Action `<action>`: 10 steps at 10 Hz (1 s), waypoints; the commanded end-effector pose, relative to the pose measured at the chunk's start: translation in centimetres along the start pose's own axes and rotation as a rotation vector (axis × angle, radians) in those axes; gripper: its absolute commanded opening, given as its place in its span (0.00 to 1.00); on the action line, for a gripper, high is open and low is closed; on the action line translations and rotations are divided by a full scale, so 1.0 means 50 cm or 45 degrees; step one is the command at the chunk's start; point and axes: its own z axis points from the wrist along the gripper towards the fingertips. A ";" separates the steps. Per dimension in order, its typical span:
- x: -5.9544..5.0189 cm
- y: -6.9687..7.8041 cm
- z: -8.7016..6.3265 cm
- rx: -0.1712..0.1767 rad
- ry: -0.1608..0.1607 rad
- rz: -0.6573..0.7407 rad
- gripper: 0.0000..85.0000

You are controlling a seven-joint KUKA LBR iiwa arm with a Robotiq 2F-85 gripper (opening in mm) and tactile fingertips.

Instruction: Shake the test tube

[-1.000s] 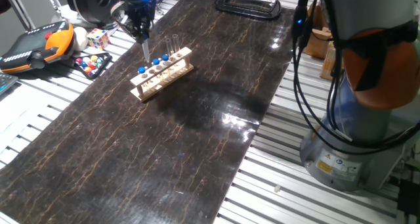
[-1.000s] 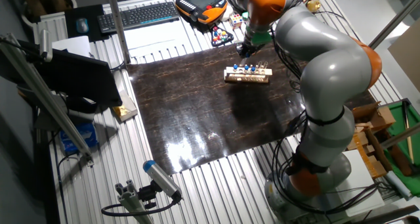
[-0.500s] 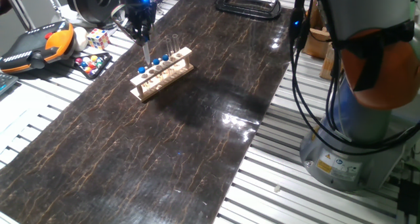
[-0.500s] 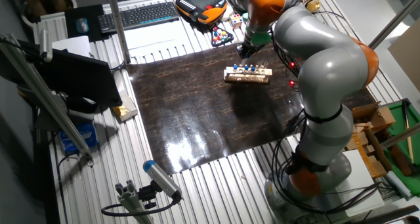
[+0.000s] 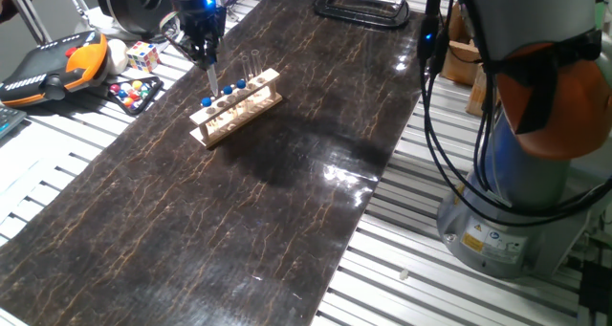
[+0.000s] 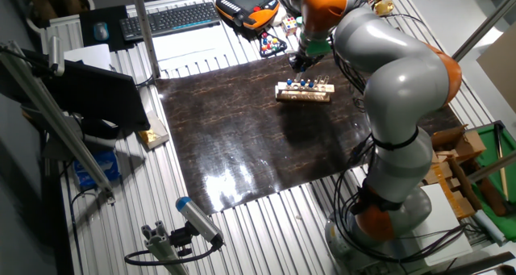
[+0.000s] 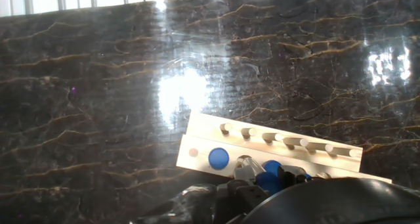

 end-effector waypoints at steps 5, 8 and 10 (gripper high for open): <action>-0.002 -0.001 0.026 -0.006 -0.005 0.002 0.01; 0.002 0.000 0.031 -0.007 -0.001 0.006 0.01; 0.007 -0.001 0.038 -0.011 -0.003 0.009 0.01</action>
